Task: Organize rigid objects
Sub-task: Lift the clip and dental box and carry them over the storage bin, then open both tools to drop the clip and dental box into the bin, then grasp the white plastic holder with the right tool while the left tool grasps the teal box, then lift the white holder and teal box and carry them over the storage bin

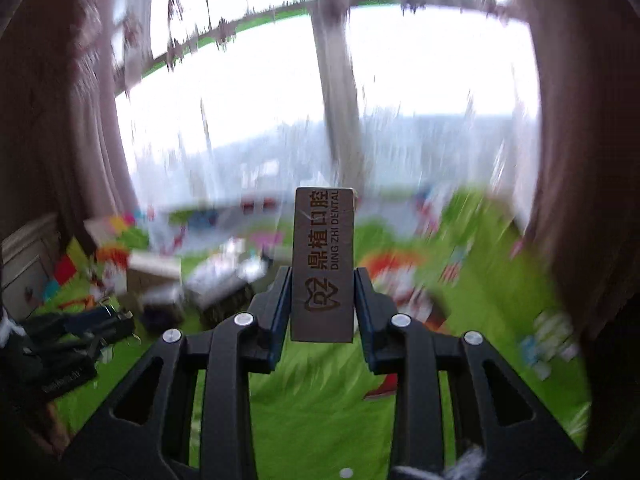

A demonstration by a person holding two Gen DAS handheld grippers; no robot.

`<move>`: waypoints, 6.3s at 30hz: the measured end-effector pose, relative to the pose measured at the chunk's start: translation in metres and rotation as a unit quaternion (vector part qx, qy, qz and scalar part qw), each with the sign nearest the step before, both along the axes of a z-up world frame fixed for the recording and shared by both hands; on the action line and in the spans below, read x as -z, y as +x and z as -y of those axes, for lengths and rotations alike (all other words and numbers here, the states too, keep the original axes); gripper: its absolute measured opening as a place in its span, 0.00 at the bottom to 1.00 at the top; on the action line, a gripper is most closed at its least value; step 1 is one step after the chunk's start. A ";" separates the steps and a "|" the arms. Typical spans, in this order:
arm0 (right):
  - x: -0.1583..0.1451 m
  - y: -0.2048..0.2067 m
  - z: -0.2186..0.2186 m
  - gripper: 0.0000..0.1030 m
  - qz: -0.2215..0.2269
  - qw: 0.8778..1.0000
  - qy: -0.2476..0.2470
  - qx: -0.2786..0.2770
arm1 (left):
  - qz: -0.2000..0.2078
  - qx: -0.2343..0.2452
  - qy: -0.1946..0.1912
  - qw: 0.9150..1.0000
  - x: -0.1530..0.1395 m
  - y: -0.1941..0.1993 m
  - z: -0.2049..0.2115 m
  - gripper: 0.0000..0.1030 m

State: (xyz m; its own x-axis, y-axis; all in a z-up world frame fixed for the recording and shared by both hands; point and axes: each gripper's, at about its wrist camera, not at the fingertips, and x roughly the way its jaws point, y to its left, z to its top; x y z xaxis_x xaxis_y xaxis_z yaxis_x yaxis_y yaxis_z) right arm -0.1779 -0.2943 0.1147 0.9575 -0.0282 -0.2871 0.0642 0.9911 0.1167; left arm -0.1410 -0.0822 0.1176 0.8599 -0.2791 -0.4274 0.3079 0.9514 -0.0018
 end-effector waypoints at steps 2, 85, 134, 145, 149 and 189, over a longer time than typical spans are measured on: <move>-0.018 -0.022 -0.001 0.34 0.058 0.998 -0.020 0.019 | 0.067 0.005 0.002 0.998 -0.025 -0.020 0.010 0.40; 0.102 -0.098 -0.475 0.40 -0.252 0.709 -0.227 -0.618 | -0.274 -0.470 -0.147 0.826 0.118 -0.202 -0.380 0.56; 0.111 0.228 0.015 0.65 -0.340 0.940 -0.024 0.021 | -0.254 0.012 0.084 0.963 0.113 0.087 0.039 1.00; 0.109 0.103 0.049 0.65 -0.307 0.950 -0.048 -0.030 | -0.280 0.052 0.106 0.953 0.115 0.200 0.137 1.00; 0.110 0.102 0.048 0.66 -0.307 0.950 -0.046 -0.027 | -0.271 0.049 0.100 0.956 0.117 0.227 0.154 0.98; 0.023 -0.026 0.015 0.65 0.047 0.996 -0.059 0.042 | 0.126 0.016 -0.004 0.992 -0.005 -0.015 0.062 0.33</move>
